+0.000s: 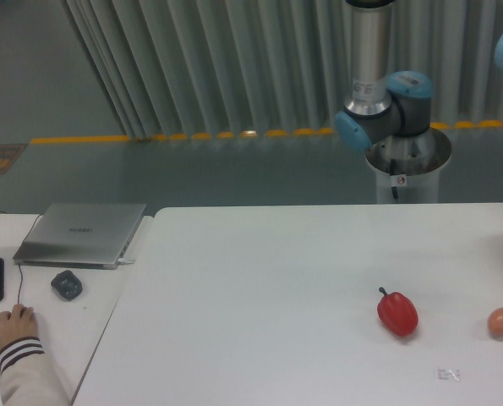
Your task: Place the green pepper on the table
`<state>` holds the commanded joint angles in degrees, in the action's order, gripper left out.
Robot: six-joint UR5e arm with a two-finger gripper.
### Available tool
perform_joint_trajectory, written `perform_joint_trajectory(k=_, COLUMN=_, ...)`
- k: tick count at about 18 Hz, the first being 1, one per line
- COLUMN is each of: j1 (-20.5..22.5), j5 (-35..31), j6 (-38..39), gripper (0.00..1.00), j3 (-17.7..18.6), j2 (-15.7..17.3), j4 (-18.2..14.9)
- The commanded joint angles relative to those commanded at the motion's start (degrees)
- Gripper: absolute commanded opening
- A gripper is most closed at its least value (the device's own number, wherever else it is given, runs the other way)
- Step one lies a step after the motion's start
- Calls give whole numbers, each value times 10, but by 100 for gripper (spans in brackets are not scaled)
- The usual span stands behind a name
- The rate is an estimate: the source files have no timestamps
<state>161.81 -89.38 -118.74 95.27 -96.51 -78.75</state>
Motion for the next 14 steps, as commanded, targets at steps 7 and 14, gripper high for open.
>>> perform_joint_trajectory(k=7, j1=46, j5=0, j6=96, gripper=100, j3=2, j2=2, j4=2)
perform_joint_trajectory(k=14, j1=60, j5=39, j6=182, gripper=100, j3=-26, j2=-26, j4=26)
